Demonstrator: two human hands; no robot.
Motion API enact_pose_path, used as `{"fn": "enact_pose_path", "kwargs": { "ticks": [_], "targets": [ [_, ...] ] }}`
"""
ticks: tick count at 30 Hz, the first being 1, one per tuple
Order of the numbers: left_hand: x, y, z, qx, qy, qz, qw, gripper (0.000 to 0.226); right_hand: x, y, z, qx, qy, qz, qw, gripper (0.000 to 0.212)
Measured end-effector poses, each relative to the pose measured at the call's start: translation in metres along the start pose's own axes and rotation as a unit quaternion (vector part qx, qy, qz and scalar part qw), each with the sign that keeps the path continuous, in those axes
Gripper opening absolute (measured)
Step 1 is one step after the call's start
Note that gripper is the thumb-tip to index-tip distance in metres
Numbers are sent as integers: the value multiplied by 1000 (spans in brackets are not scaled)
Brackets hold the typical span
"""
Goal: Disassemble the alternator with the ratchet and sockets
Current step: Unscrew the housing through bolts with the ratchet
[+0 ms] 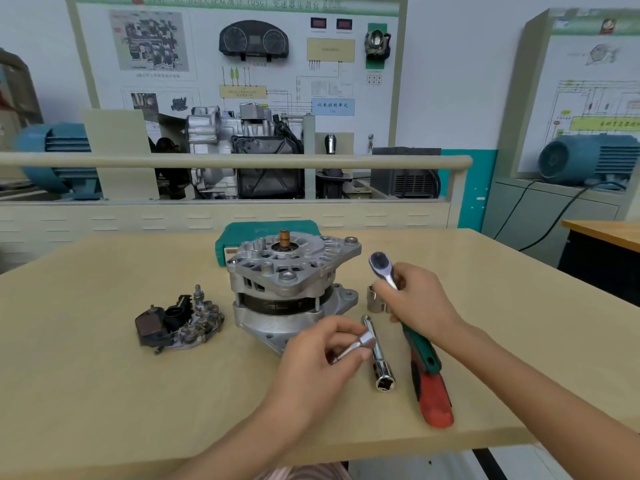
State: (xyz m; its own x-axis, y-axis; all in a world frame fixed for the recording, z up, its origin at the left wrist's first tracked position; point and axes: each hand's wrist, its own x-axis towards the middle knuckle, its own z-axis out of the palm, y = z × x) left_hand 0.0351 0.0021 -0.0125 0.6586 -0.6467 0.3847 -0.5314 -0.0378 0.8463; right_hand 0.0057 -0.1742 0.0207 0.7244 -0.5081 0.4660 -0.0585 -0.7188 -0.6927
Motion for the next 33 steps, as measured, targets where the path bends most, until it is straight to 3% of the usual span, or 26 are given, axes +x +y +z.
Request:
{"fn": "enact_pose_path", "kwargs": {
  "ticks": [3,6,10,12,21,26,33],
  "targets": [
    [1,13,-10,-15,36,36,999,8,-9,-13,-15,82,6,-52,995,8],
    [5,20,-21,36,76,74,994,6,-20,-22,-23,109,-74,-99,986,37],
    [4,24,-24,113,117,119,980,13,-32,-26,-12,108,-125,-128,978,34],
    [3,24,-21,125,131,118,976,19,-37,-29,-9,74,-124,-158,977,30],
    [-1,27,-20,169,140,118,968,9,-52,-42,-11,-86,-106,-217,966,15],
    [-1,32,-23,246,135,116,953,16,-55,-53,-8,-103,-96,-210,968,4],
    [2,43,-25,390,94,85,912,22,-59,-52,-4,-204,-82,-219,951,24]
  ]
}}
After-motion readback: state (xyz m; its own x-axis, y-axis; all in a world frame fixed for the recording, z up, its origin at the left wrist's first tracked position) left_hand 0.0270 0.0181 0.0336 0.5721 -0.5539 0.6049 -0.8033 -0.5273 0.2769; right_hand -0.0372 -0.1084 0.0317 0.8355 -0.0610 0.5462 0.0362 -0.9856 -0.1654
